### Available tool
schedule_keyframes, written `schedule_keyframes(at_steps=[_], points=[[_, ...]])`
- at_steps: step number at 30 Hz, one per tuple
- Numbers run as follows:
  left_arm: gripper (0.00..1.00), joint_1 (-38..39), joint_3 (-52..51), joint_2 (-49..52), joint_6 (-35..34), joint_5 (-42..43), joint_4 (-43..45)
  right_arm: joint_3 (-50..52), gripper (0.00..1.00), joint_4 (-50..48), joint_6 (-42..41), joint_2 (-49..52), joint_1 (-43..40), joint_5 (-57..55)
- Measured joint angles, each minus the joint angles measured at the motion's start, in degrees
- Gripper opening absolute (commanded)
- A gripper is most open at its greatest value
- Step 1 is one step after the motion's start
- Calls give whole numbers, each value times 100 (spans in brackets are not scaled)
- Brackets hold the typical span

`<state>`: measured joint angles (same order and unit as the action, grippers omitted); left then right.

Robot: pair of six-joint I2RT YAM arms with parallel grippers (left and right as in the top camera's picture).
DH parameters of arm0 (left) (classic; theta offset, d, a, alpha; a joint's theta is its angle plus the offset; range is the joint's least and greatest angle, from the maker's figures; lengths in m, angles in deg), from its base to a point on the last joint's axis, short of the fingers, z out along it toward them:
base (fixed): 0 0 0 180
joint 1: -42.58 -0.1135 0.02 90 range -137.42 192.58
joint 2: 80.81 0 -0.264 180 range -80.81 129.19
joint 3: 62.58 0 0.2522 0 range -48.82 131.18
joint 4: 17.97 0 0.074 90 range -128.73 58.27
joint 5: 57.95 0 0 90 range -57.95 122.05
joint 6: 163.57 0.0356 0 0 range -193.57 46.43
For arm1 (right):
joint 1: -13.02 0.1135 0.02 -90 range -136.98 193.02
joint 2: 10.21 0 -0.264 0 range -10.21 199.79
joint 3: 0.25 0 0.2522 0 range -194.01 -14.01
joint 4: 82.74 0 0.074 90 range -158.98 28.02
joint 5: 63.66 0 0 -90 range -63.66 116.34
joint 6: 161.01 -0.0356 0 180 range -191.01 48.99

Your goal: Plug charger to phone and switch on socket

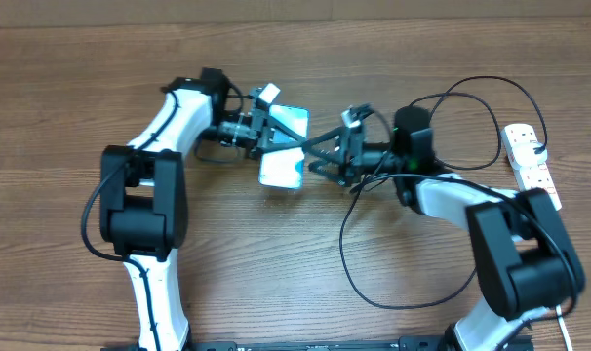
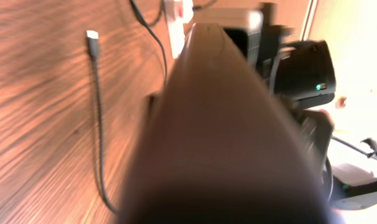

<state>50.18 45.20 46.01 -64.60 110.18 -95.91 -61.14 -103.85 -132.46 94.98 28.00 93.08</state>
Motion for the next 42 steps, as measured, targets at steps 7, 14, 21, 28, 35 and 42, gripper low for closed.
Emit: schedule_keyframes(at_steps=[7,14,21,28,35,42], points=[[4,-549,0,0,-44,-79,-564,-4,100,927,179,-881,-214,173],[4,-654,0,0,-33,267,-1294,-28,100,3412,1095,-1215,-221,-337],[4,-678,11,0,363,671,-2417,-1036,100,7469,2702,-1445,-221,-2420],[4,-697,11,0,647,828,-2761,-2957,100,9230,4011,-1641,-221,-4251],[4,-697,11,0,669,850,-2752,-3126,52,9278,4321,-1700,-210,-4336],[4,-693,11,0,739,632,-2409,-2857,46,9276,3735,-1561,101,-5357]])
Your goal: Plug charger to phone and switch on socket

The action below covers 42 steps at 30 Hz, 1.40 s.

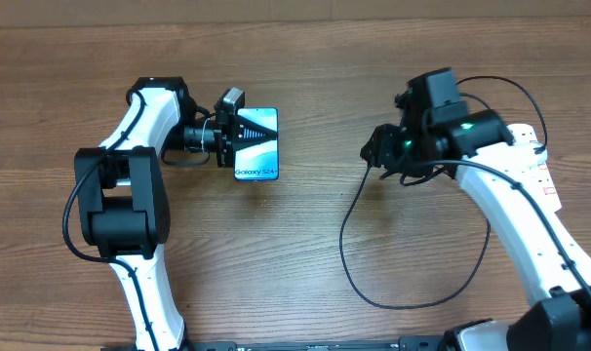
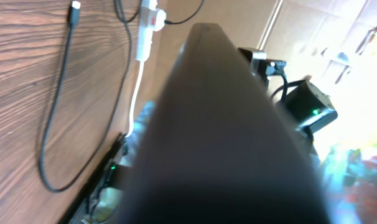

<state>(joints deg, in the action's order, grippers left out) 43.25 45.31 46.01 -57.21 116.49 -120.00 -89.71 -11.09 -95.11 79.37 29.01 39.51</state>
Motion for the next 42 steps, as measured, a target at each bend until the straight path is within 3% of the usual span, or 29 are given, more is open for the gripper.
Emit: schedule_keyframes(at_steps=[6,11,23,42], points=[[4,9,0,0,33,-417,20,350,40,-315,-546,116,433,-1082],[4,9,0,0,37,-590,72,575,29,-721,-745,315,501,-1502],[4,9,0,0,37,-643,133,671,29,-1746,-734,1517,483,-1731],[4,9,0,0,37,-675,133,671,29,-1932,-726,2015,243,-1757]])
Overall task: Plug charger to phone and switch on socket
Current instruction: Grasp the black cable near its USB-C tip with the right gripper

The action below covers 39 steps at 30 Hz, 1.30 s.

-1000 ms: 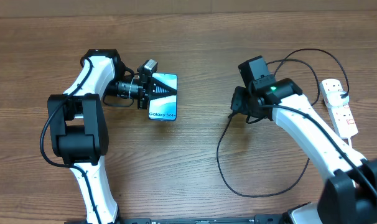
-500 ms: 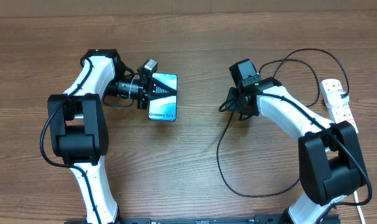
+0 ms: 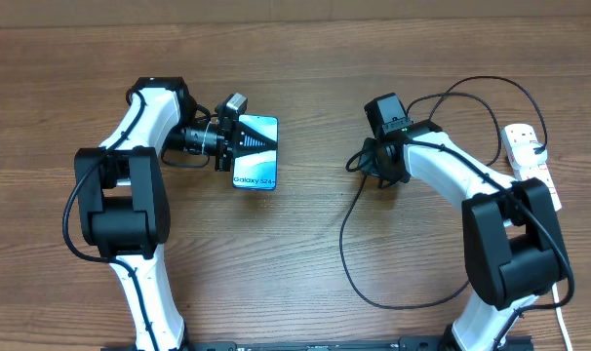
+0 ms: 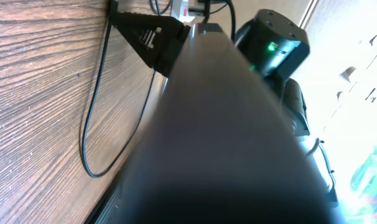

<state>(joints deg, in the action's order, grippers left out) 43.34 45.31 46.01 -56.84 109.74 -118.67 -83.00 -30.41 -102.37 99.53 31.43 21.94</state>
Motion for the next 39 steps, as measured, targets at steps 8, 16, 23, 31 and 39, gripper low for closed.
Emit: schedule_keyframes(at_steps=[8,16,23,31,39], points=[[4,0,0,0,0,-2,11,2,24,-212,-11,125,-2,232],[4,0,0,0,-2,-2,13,2,23,-221,-20,122,0,251],[4,0,0,0,-2,-4,13,2,14,-310,-26,125,-2,221],[4,0,0,0,-2,-11,15,2,4,-238,-35,125,0,205],[4,0,0,0,-2,-20,15,7,27,-332,-39,131,0,192]])
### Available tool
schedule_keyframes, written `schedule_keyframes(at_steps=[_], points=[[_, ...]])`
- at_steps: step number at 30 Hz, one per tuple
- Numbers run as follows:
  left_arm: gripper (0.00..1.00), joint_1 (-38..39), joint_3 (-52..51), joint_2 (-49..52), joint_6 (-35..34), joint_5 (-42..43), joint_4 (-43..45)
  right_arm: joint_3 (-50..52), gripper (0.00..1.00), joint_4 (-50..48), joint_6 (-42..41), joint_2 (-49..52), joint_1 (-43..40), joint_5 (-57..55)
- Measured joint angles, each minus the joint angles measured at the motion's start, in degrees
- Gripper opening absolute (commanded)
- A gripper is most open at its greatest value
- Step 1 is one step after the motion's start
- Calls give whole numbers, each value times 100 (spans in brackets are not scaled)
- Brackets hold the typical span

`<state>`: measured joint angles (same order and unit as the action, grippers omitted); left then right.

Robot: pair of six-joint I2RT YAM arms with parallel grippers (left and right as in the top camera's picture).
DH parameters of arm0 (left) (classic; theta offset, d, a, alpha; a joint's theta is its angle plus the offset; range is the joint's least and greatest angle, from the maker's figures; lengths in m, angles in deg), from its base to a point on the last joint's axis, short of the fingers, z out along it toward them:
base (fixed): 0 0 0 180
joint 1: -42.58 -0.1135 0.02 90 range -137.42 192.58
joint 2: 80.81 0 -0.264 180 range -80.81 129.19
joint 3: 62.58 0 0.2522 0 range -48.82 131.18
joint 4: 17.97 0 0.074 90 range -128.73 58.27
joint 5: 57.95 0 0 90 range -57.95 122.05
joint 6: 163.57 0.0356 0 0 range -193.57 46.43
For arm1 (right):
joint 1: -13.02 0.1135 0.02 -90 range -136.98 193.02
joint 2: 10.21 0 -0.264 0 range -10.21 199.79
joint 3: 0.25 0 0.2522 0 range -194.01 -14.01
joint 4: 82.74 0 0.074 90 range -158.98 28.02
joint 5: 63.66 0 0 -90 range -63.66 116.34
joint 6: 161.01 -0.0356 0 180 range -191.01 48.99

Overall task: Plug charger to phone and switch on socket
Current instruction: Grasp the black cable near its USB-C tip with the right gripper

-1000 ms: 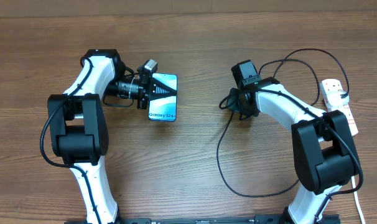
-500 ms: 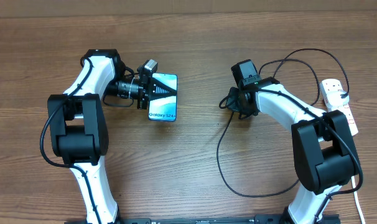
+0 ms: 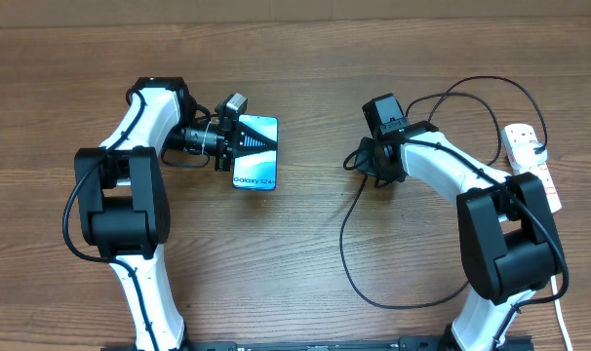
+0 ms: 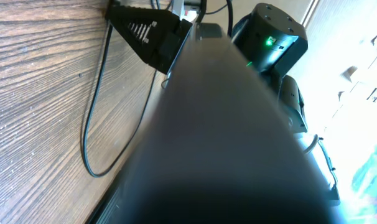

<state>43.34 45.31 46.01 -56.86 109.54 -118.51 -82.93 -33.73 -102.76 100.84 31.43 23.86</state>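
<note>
The phone (image 3: 256,154), screen lit and facing up, lies just above the wood at the left with my left gripper (image 3: 235,146) shut on its left edge. In the left wrist view the phone's dark edge (image 4: 219,137) fills most of the frame. My right gripper (image 3: 358,162) is low on the table at mid-right, closed round the free end of the black charger cable (image 3: 346,244). One of its black fingers (image 4: 145,32) shows with the cable (image 4: 89,124) dropping from its tip. The white socket strip (image 3: 531,164) lies at the far right.
The cable runs in a wide loop across the front right of the table and in a second loop behind my right arm towards the socket strip. My right arm's wrist (image 4: 272,37), with its green light on, stands beyond the phone.
Almost nothing has changed. My right gripper has shifted very slightly at the cable's end. The phone and my left gripper are where they were.
At first both grippers met at the table's middle, the left holding the phone up and the right open beside it. Then the left held the phone at the far left and the right arm was raised near the socket. After that the right gripper was down at the cable's end, where it stays.
</note>
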Motion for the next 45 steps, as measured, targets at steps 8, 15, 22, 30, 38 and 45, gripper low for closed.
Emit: schedule_keyframes(at_steps=[8,15,22,30,38,45], points=[[4,0,0,0,0,0,0,0,9,-52,-66,4,0,-94],[4,0,0,0,0,0,2,-4,4,-24,-107,2,-2,-61],[4,0,0,0,168,133,350,-81,4,599,133,-118,-247,601],[4,0,0,0,284,568,625,-146,4,1325,542,-566,-426,592],[4,0,0,0,302,636,656,433,4,962,470,-568,-299,-35],[4,0,0,0,302,634,654,1054,4,417,345,-807,-299,15]])
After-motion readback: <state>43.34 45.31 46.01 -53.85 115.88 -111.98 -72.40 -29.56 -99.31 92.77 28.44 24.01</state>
